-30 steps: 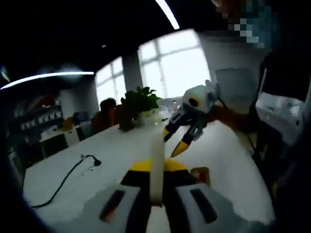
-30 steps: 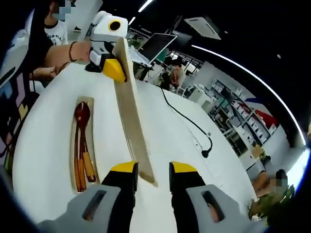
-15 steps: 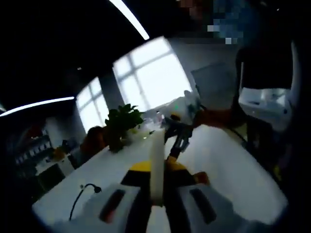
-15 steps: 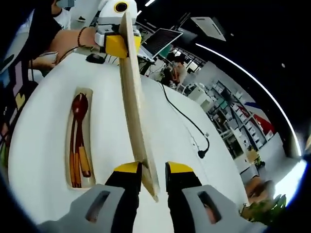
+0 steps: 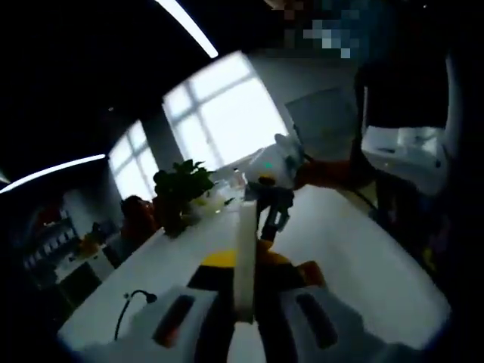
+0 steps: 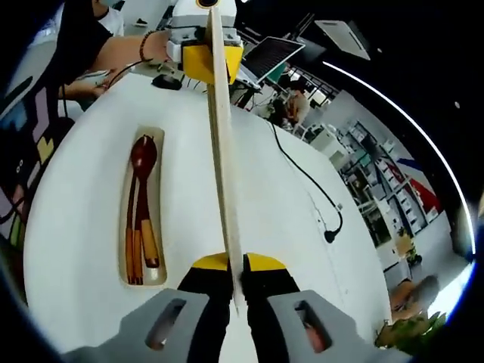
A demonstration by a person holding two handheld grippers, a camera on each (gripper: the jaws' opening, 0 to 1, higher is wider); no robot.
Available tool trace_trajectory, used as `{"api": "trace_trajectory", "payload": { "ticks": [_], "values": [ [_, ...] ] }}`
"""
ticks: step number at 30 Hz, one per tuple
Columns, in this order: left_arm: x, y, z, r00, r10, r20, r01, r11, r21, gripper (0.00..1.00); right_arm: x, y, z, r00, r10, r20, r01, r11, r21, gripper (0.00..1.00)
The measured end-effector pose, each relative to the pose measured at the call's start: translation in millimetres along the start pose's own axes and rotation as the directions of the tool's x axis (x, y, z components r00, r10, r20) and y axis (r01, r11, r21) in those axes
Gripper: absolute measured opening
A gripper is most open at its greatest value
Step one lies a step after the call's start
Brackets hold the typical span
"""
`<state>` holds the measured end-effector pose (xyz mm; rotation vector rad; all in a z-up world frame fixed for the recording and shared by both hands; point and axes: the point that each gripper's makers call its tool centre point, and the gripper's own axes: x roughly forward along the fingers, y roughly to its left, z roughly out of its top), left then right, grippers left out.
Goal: Arrange the utensils inside the cutlery case until each visible utensil rests in its matching compartment.
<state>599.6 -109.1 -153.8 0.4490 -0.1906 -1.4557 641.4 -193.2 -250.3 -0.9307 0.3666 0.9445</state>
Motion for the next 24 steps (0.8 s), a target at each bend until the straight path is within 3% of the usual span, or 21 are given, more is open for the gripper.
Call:
{"api": "trace_trajectory", "payload": {
  "ticks": [7,12,15,19,22,24],
  "values": [
    [-2,7.7,0.9,0.999,0.031,-0.017,-0.034,0.985,-0.171,0.08,-4,-1,4.4,1.000,-0.021,-0.007,0.021,0.999,-0.041,0.02],
    [-6,15.6,-0.3,0.997,0.073,-0.019,-0.075,0.947,-0.312,0.21,-11,-9,4.9,0.998,-0.066,-0.018,0.066,0.997,-0.033,0.02],
    [-9,19.4,-7.4,0.996,0.085,-0.028,-0.089,0.912,-0.400,0.30,-15,-15,2.1,0.993,-0.107,-0.042,0.104,0.993,-0.061,0.02],
    [-11,19.9,-10.3,0.996,0.087,0.005,-0.073,0.860,-0.505,0.30,-22,-23,-1.0,0.982,-0.171,-0.077,0.163,0.982,-0.096,0.02],
    [-13,22.2,-13.2,0.995,0.102,0.024,-0.067,0.799,-0.597,0.40,-25,-29,-2.9,0.972,-0.217,-0.090,0.207,0.972,-0.112,0.02],
    [-14,21.1,-13.1,0.994,0.098,0.050,-0.039,0.740,-0.672,0.45,-27,-33,-2.8,0.967,-0.240,-0.085,0.230,0.966,-0.116,0.02]
  ]
}}
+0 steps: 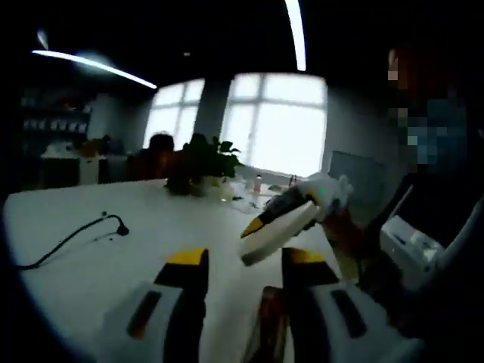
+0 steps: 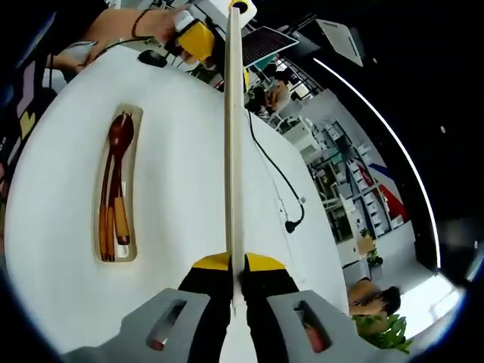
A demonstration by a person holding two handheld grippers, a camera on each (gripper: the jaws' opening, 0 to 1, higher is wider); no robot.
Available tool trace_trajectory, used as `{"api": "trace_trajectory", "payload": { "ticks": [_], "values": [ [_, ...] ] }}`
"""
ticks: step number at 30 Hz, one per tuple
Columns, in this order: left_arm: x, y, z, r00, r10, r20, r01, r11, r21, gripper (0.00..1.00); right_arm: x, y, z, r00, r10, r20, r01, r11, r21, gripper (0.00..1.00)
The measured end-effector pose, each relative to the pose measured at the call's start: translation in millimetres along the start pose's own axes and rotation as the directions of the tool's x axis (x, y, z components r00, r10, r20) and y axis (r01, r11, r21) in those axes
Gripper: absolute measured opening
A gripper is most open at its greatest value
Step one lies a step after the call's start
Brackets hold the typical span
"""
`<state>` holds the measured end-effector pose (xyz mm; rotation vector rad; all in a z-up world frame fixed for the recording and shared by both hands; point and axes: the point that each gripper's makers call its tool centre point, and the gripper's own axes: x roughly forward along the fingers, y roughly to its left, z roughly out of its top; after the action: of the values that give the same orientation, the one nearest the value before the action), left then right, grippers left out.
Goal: Arrange the utensils inside the cutlery case until each visible utensil rests in its matching compartment.
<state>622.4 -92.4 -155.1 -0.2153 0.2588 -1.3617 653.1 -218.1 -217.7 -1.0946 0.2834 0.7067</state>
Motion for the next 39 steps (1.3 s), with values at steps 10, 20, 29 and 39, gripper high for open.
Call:
{"api": "trace_trajectory", "payload": {
  "ticks": [10,20,29,39],
  "values": [
    [0,1.7,0.6,0.995,-0.054,0.089,0.083,0.928,-0.363,0.58,-5,-22,-8.8,0.989,-0.143,-0.043,0.139,0.988,-0.074,0.02],
    [2,4.8,-3.3,0.990,-0.066,0.124,0.125,0.819,-0.560,0.62,-6,-32,-15.7,0.974,-0.215,-0.065,0.207,0.972,-0.109,0.02],
    [4,6.1,5.1,0.982,-0.060,0.179,0.169,0.703,-0.691,0.68,-15,-49,-24.6,0.943,-0.319,-0.097,0.302,0.940,-0.160,0.02],
    [18,16.0,13.7,0.973,-0.046,0.226,0.217,0.513,-0.830,0.61,-20,-56,-26.6,0.906,-0.408,-0.112,0.375,0.897,-0.234,0.03]
  ]
}}
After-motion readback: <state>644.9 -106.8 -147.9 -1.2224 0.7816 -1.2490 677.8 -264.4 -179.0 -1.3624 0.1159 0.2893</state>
